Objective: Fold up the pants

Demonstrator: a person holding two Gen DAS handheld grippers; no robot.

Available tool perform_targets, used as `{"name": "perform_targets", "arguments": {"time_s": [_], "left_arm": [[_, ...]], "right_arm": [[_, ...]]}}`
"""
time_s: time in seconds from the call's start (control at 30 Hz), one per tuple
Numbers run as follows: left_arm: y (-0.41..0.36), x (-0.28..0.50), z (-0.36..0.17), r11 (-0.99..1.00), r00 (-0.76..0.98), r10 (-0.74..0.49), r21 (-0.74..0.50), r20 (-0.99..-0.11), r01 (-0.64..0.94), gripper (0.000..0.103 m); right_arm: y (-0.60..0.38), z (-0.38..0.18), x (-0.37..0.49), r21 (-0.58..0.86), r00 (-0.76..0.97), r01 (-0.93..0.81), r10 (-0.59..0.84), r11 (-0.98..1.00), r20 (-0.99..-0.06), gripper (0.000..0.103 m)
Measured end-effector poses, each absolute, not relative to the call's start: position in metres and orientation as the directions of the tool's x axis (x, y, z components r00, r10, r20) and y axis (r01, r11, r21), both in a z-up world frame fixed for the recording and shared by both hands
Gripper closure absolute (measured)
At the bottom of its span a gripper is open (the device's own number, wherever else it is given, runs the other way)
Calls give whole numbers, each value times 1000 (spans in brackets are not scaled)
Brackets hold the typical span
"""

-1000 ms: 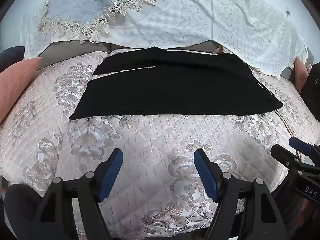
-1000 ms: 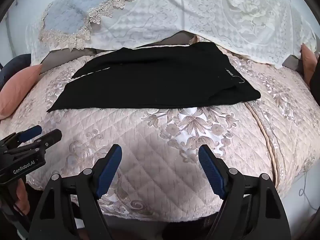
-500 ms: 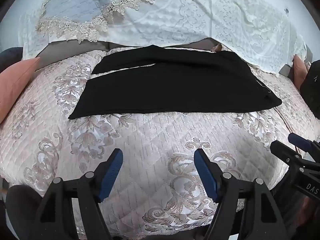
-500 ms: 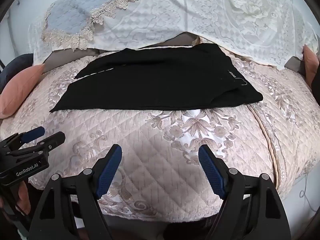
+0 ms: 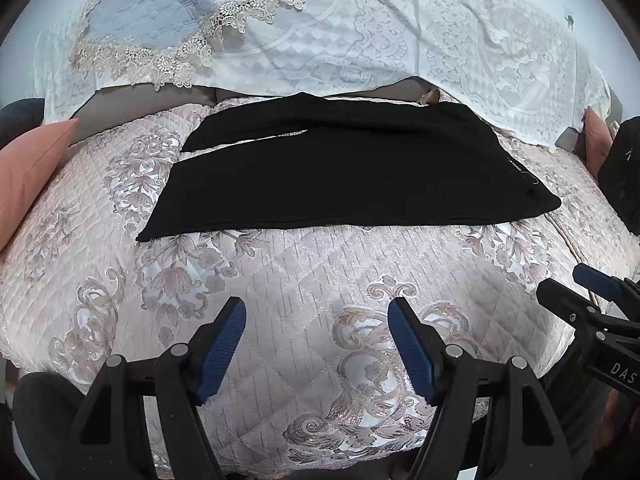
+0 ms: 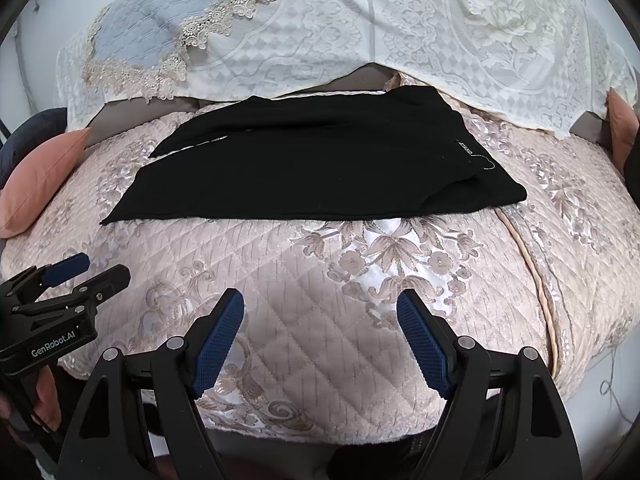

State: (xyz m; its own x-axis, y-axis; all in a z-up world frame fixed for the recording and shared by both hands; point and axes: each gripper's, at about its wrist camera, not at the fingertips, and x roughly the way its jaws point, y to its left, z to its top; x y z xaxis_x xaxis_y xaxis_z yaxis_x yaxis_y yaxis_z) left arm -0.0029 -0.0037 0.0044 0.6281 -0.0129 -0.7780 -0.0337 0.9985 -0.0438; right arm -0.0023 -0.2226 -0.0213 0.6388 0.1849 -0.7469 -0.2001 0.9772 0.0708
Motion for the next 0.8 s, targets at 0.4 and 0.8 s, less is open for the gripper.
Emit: {"name": "perform_targets", "arguments": {"time_s": [0.4,0.8], "left_arm": [[-3,-2,7,999,633,-7,-39,-774,-37,28],[-1,-4,4,998,631,-8,-42,-775,-39,28]], "right_arm": [[-227,-20,-3,78,642,-195,188,978,-744,24],[-229,-21,-4,80,642,-191,186,978,-743,24]]}}
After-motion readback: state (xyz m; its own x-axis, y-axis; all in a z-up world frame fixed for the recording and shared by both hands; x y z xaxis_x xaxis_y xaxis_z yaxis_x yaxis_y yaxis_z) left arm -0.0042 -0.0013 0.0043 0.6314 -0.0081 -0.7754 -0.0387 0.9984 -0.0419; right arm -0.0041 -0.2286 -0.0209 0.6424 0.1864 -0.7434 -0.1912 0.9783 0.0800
